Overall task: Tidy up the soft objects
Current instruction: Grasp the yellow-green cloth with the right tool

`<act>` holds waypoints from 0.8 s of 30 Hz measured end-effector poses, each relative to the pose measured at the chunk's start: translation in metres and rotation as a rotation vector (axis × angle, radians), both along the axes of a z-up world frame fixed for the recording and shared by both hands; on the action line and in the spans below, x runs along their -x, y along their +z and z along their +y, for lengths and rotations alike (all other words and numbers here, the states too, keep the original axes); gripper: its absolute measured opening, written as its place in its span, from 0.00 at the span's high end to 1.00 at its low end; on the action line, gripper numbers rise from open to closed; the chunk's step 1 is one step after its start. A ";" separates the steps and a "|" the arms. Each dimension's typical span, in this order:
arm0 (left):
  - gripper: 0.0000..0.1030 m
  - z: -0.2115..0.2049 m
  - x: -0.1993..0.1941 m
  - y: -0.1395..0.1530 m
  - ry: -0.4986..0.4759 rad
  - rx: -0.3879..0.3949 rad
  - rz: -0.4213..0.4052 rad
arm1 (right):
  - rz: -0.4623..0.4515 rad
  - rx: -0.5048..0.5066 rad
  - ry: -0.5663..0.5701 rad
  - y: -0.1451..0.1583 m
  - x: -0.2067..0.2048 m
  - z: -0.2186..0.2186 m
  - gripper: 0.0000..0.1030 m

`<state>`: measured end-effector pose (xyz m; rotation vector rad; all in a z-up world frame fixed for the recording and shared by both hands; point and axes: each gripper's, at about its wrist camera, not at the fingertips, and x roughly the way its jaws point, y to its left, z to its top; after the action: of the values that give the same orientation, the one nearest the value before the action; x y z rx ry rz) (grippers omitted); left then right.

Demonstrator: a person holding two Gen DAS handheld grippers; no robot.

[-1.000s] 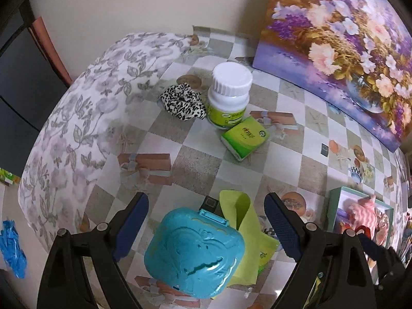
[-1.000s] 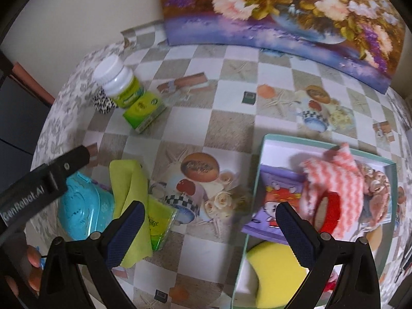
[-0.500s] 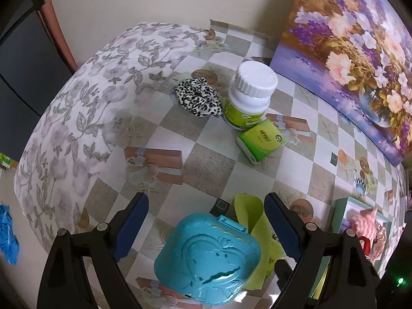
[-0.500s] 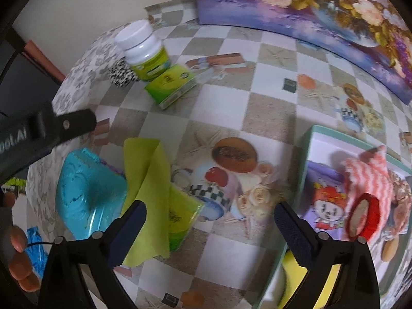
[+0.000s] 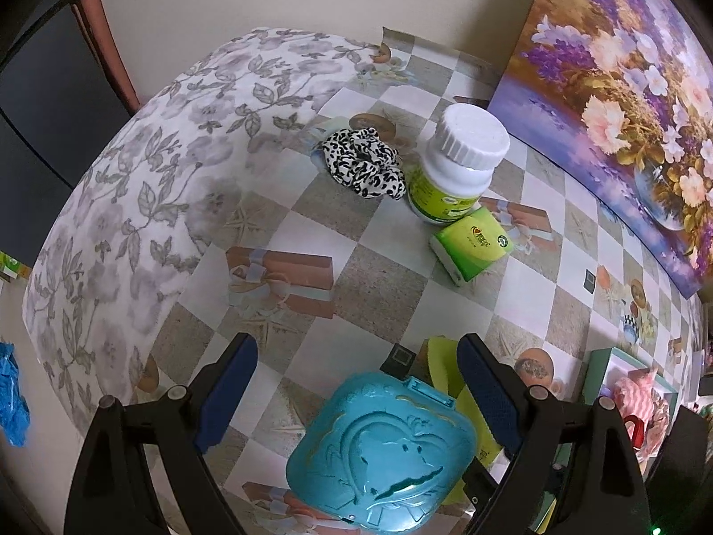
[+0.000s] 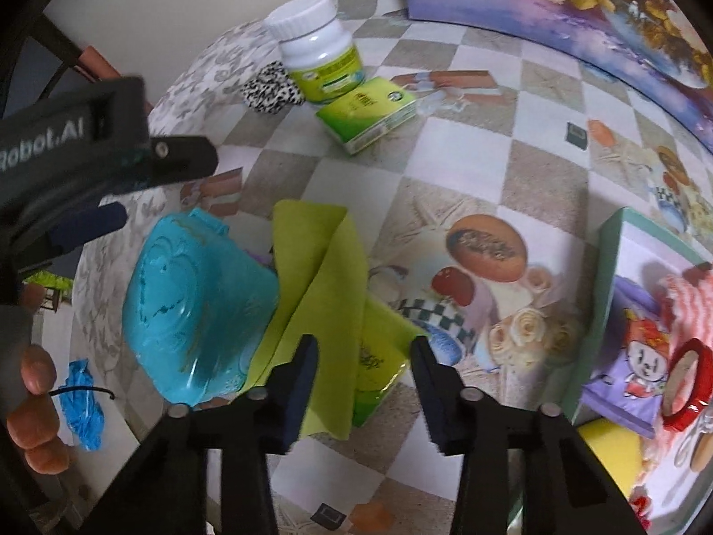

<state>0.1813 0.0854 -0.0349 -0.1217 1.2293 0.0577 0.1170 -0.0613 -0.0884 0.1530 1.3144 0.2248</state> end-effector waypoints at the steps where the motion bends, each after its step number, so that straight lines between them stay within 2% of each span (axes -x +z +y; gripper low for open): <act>1: 0.11 0.000 0.000 -0.001 0.001 0.002 0.002 | -0.002 0.002 0.006 0.000 0.001 0.002 0.64; 7: 0.11 0.001 -0.001 -0.003 0.000 0.008 0.007 | 0.000 -0.005 0.045 -0.002 0.003 0.011 0.79; 11: 0.11 0.001 -0.001 -0.005 -0.001 0.013 0.012 | -0.002 0.007 0.065 -0.005 0.004 0.023 0.84; 13: 0.11 0.001 -0.001 -0.005 -0.001 0.013 0.012 | -0.005 0.015 0.073 -0.006 0.003 0.026 0.92; 15: 0.11 0.001 -0.001 -0.005 0.000 0.013 0.012 | -0.011 0.017 0.083 -0.006 0.003 0.028 0.96; 24: 0.11 0.000 -0.001 -0.003 -0.001 0.015 0.004 | -0.072 -0.029 0.051 0.016 0.002 0.011 0.98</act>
<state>0.1820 0.0858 -0.0376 -0.1348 1.2339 0.0480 0.1146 -0.0508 -0.0726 0.1351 1.2446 0.2906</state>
